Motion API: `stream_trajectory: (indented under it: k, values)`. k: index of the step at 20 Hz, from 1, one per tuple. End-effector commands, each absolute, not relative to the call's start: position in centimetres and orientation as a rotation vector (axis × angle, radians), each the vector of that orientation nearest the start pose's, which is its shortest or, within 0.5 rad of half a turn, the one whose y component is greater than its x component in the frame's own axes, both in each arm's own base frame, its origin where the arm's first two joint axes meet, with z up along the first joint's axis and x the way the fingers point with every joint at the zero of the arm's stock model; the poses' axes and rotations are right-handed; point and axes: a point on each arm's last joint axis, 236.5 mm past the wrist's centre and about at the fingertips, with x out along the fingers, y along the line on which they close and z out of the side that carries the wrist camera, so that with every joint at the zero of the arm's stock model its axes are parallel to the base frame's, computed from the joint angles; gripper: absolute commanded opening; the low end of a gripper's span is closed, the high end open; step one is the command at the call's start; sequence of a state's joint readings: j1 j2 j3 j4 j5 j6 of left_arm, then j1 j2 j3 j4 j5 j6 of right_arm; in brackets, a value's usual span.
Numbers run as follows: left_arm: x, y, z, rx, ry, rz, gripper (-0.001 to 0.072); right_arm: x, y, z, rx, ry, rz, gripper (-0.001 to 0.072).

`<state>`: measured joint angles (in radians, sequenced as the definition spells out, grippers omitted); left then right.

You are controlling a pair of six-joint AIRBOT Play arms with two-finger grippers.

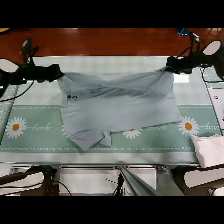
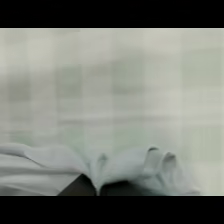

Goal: Fold the shirts.

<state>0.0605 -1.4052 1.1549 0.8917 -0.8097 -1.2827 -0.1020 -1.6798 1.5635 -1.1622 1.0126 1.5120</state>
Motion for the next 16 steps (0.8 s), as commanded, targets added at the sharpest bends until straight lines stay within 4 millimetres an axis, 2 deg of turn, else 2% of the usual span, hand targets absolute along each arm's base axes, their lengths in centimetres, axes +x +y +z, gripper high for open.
stream_trajectory:
  k: [1,2,3,5,6,8,11,12,14,16]
  values:
    - [46.7,-9.5,-2.6,-0.456,1.059,-0.294,0.0028,53.4,2.4,-2.4,0.407,1.104,0.113,0.0047]
    - [46.2,-9.9,-3.3,-0.459,1.094,-0.305,0.0031,53.1,2.4,-2.8,0.404,1.122,0.115,0.0156]
    - [45.7,-10.0,-3.5,-0.465,1.117,-0.312,0.0082,52.9,2.3,-2.7,0.400,1.130,0.115,0.0249]
    - [45.3,-9.3,-2.6,-0.478,1.138,-0.326,0.0407,52.3,1.6,-1.2,0.381,1.131,0.130,0.0376]
    - [44.8,-8.7,-1.4,-0.486,1.163,-0.349,0.0445,52.0,1.0,0.2,0.353,1.122,0.147,0.0387]
    - [43.0,-6.6,1.0,-0.504,1.246,-0.372,0.0444,50.6,-1.5,3.4,0.262,1.123,0.146,0.0447]
    - [38.3,-1.3,2.9,-0.527,1.408,-0.263,0.0443,45.4,-9.0,6.2,0.078,1.239,-0.019,0.0467]
    - [36.9,-0.6,3.1,-0.554,1.423,-0.250,0.0444,43.6,-11.3,6.6,0.068,1.280,-0.077,0.0468]
    - [33.5,-0.8,1.7,-0.586,1.478,-0.246,0.0445,41.2,-13.3,6.5,0.124,1.324,-0.110,0.0517]
    - [29.1,-2.5,-1.3,-0.636,1.580,-0.265,0.0517,39.4,-13.3,5.0,0.220,1.358,-0.082,0.0519]
